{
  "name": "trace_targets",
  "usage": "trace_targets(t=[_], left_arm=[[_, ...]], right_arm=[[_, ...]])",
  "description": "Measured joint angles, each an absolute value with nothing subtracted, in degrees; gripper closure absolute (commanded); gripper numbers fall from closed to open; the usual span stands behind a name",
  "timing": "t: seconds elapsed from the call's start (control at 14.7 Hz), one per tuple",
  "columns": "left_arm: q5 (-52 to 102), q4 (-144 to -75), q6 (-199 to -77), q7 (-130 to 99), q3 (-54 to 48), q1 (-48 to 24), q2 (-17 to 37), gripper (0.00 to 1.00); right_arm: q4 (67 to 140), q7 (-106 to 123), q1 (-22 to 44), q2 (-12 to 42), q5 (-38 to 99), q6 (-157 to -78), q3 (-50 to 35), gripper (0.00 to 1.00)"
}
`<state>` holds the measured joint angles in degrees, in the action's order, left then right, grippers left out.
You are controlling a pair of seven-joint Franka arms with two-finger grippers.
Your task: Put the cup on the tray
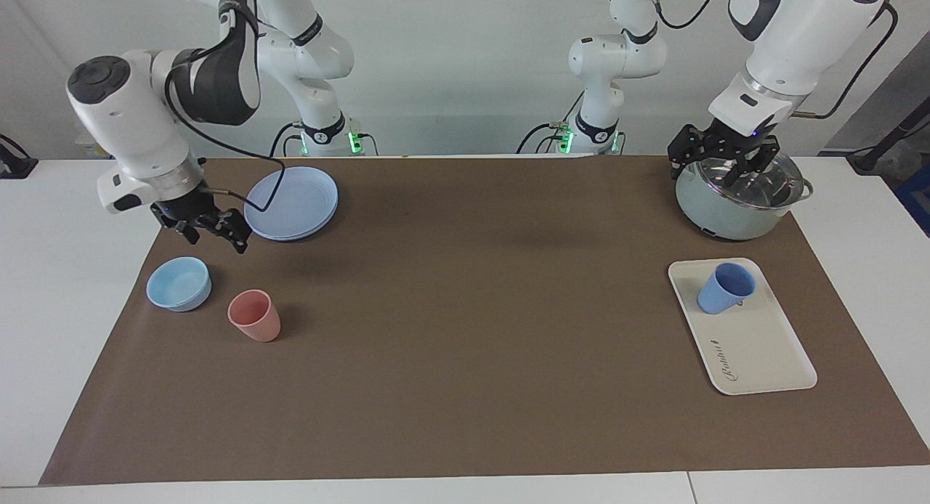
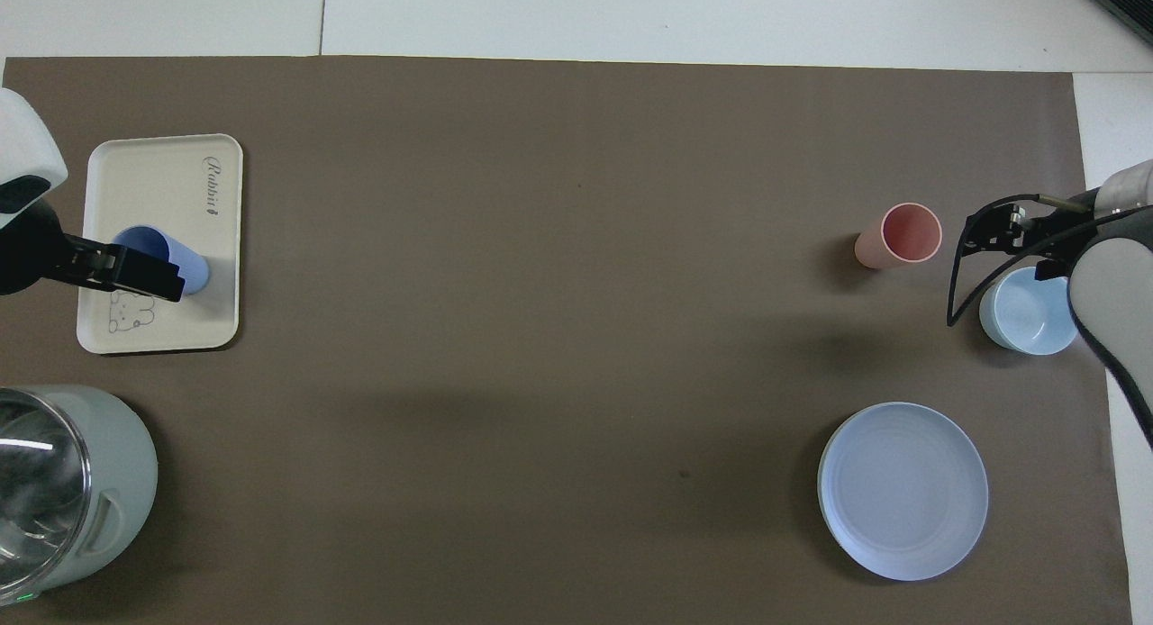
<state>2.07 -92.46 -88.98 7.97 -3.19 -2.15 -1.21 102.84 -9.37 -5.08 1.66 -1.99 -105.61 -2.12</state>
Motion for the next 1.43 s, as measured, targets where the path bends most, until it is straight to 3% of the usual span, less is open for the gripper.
trace_targets(t=[0.41, 0.95, 1.43], left_arm=[[2.1, -92.6, -89.0, 8.0, -3.4, -2.2, -1.3, 0.0], [2.1, -92.6, -89.0, 8.0, -3.4, -2.2, -1.3, 0.0], [2.1, -92.6, -89.0, 8.0, -3.4, -2.2, -1.3, 0.0]], right_arm=[[92.8, -9.1, -3.0, -1.1, -2.2, -91.8, -3.2, 0.0], [86.8, -9.1, -2.0, 0.1, -1.1, -85.0, -4.1, 0.0], [85.5, -9.1, -1.8, 0.6, -1.1, -84.6, -5.2, 0.0]])
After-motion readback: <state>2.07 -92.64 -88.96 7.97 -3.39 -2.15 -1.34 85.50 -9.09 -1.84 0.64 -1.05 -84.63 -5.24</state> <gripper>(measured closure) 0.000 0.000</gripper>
